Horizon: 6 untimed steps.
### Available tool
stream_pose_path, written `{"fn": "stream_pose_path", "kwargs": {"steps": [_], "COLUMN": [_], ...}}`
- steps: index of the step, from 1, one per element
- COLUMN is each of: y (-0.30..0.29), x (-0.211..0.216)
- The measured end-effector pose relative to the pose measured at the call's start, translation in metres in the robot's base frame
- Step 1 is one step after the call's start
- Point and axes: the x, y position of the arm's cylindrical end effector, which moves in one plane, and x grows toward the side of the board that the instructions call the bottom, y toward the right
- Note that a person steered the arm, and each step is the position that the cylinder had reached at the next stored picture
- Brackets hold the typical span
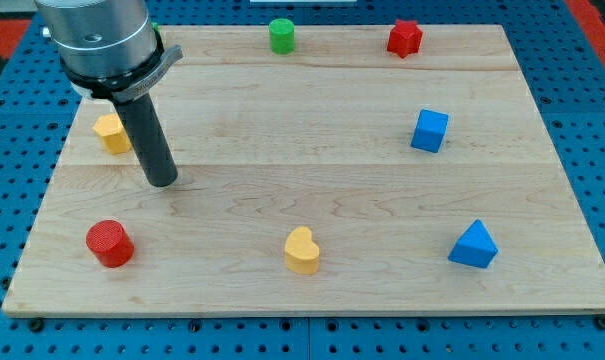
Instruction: Move your arm towards the blue triangle
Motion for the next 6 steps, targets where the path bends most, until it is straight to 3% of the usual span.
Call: {"fn": "stream_pose_path", "kwargs": {"steps": [1, 2, 4, 5, 6], "y": [0.0, 0.076, 0.31, 0.382, 0.386], "x": [0.0, -0.001, 0.0, 0.043, 0.089]}}
